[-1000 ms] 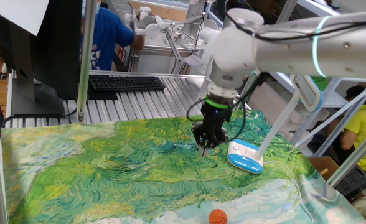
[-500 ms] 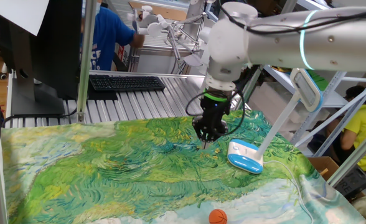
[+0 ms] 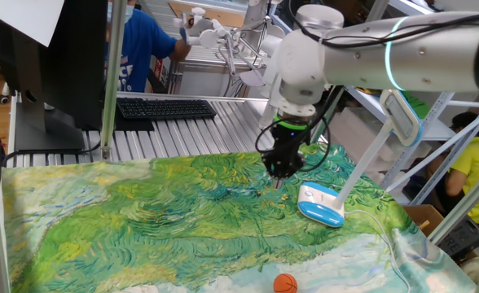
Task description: Turn on the desk lamp by pressing the button
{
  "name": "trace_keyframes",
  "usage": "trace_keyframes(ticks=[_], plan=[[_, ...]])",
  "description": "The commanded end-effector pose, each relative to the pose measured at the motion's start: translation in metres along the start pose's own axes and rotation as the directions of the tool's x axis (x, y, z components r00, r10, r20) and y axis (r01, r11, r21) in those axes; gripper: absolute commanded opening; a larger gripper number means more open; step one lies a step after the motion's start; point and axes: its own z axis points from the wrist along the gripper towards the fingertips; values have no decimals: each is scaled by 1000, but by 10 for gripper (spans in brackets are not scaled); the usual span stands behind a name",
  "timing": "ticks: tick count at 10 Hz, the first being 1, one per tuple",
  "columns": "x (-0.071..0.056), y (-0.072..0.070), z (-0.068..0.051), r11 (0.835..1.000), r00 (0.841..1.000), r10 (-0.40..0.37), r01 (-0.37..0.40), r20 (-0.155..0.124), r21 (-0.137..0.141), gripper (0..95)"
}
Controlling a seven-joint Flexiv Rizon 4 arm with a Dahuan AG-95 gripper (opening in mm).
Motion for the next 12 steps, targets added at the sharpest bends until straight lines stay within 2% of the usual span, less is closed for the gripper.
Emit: trace_keyframes(ticks=[1, 4, 5, 6, 8, 10, 12], plan=[[-10, -14, 2, 999, 999, -30, 30, 16, 20, 0], [-20, -32, 1, 995, 998, -48, 43, 48, 89, 0], [-25, -42, 0, 994, 997, -63, 58, 53, 95, 0], [-31, -54, -1, 994, 996, -80, 76, 43, 81, 0], [-39, -69, -1, 994, 995, -94, 91, 45, 63, 0], [-41, -75, -1, 992, 992, -111, 107, 53, 67, 0], [-43, -76, -1, 990, 990, -118, 112, 72, 89, 0]])
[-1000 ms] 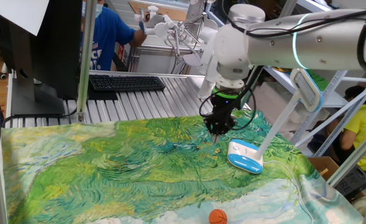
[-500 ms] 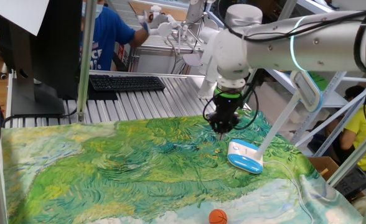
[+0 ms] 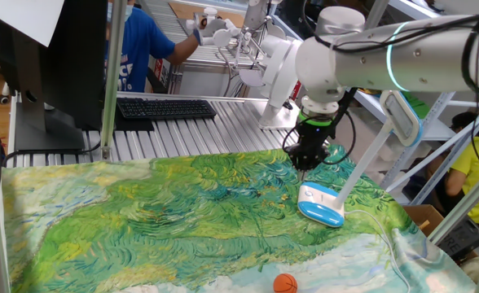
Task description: Turn on the desk lamp by pressing the button
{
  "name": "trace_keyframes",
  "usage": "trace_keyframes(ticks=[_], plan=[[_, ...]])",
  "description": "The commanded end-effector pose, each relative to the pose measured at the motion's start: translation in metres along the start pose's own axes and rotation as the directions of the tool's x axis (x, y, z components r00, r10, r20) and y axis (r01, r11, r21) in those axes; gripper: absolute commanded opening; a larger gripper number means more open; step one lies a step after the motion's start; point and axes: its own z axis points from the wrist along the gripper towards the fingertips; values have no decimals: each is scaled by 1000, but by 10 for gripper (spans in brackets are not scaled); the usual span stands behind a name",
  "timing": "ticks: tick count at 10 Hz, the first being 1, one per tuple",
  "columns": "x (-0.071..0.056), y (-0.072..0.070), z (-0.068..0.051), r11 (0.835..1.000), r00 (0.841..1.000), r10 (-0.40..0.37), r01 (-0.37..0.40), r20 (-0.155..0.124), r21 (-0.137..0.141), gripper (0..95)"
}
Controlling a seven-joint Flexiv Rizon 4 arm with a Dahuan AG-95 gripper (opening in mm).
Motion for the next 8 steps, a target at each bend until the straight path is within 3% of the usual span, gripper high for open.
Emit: trace_keyframes(ticks=[1, 3, 5, 8], plan=[[-1, -1, 1, 999, 999, 0, -2, 46, 41, 0], [-12, -5, 5, 999, 998, -15, 12, 59, 50, 0], [-20, -13, 6, 998, 998, -44, 41, 54, 55, 0], [-18, -24, 13, 998, 996, -39, 34, 83, 62, 0]])
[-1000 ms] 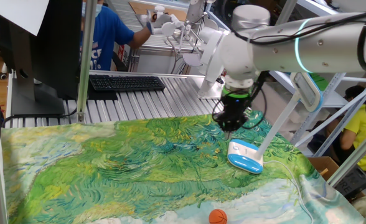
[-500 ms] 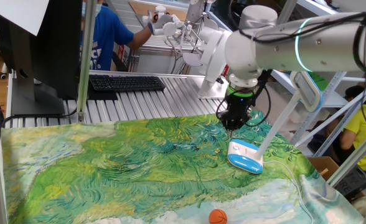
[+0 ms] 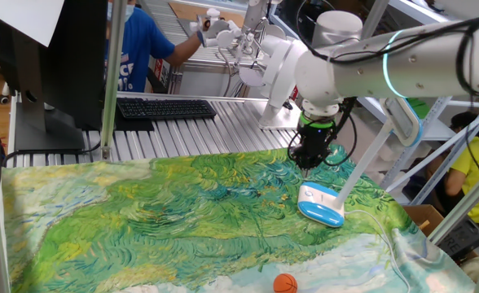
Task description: Turn on the desk lamp by pressing the button
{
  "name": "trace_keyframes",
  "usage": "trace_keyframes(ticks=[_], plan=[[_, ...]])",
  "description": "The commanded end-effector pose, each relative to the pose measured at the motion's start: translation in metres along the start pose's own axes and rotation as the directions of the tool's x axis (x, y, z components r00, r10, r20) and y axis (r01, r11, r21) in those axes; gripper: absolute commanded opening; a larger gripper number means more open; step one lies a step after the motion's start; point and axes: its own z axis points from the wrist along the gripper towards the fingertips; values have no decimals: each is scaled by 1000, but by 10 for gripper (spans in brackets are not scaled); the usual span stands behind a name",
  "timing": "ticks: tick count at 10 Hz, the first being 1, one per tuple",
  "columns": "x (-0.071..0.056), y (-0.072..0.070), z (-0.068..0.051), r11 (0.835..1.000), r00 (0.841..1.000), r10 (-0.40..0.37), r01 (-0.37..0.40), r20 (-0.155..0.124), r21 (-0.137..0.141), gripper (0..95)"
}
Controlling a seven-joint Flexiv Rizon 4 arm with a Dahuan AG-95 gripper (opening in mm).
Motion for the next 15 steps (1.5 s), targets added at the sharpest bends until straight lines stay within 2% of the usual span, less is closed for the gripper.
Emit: trace_keyframes(ticks=[1, 3, 6, 7, 10, 12, 13, 14, 15], plan=[[3, -1, 4, 1000, 1000, 11, -11, 27, 3, 0], [3, 0, 6, 1000, 1000, 5, -5, 24, -6, 0], [2, 1, 5, 998, 999, -40, 41, 15, -53, 0], [2, 1, 5, 998, 999, -45, 46, 11, -51, 0], [2, 1, 5, 999, 1000, -14, 13, -14, -51, 0], [2, 1, 5, 997, 999, 39, -41, -26, -69, 0], [2, 1, 5, 993, 999, 44, -46, -21, -106, 0], [2, 1, 5, 987, 998, 56, -61, -38, -146, 0], [2, 1, 5, 988, 997, 44, -54, -66, -148, 0]])
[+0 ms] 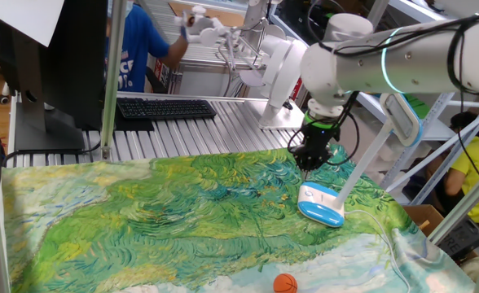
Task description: Turn on the desk lamp by pressing the button
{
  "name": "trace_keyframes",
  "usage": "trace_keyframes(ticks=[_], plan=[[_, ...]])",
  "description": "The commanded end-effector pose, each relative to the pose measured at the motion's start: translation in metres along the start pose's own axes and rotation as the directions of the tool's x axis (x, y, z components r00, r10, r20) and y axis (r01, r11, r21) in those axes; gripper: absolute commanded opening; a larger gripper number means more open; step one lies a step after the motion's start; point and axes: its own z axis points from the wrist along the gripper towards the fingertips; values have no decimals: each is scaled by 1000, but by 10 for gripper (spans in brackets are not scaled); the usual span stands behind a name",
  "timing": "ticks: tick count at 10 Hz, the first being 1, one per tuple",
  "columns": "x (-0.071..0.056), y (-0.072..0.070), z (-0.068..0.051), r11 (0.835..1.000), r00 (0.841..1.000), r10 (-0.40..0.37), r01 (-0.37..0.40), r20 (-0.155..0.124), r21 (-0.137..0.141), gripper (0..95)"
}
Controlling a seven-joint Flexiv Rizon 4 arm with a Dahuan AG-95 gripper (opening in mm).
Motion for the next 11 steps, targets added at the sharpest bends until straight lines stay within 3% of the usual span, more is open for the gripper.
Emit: trace_keyframes(ticks=[1, 2, 4, 5, 8, 10, 11], plan=[[2, 0, 0, 999, 997, -13, 10, -80, -39, 0], [2, 0, 0, 999, 994, 1, -6, -109, -50, 0], [2, 0, 0, 1000, 993, 9, -12, -118, -27, 0], [2, 0, 0, 999, 993, 8, -11, -121, -31, 0], [2, 0, 0, 999, 994, 6, -11, -111, -45, 0], [2, 0, 0, 1000, 996, -7, 6, -84, -14, 0], [2, 0, 0, 1000, 997, -20, 19, -80, -16, 0]])
